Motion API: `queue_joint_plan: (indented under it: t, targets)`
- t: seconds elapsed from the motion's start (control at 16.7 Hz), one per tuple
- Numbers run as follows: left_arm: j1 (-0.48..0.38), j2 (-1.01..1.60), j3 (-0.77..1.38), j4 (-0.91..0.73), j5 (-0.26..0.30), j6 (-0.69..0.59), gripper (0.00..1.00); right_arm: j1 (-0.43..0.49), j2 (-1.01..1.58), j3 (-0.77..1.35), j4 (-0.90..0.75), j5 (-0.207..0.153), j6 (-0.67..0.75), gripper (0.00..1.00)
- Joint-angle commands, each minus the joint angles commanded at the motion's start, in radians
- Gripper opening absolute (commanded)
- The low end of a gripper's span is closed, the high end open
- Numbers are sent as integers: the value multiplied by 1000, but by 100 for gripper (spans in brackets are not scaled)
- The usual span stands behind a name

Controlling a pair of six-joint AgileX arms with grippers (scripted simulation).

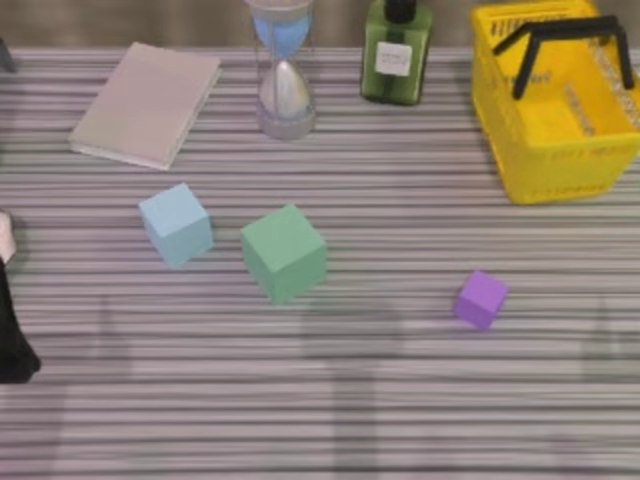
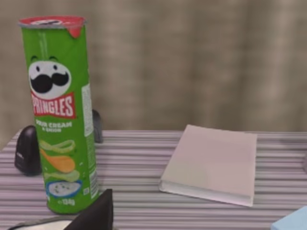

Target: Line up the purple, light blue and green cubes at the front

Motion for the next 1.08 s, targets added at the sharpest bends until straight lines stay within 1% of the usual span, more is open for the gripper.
queue_joint_plan:
  t: [0.24,0.48,0.72,1.08]
  targets:
    - [0,0,0,0,0,0,100,10,31,30,-20,-1,-10,100]
    - [0,0,0,0,0,0,100,63,220,207,-136,-2,-66,100]
    - [0,0,0,0,0,0,100,142,573,479,-324,0,-155,100]
    - [0,0,0,0,0,0,100,278,1251,931,-658,2,-309,100]
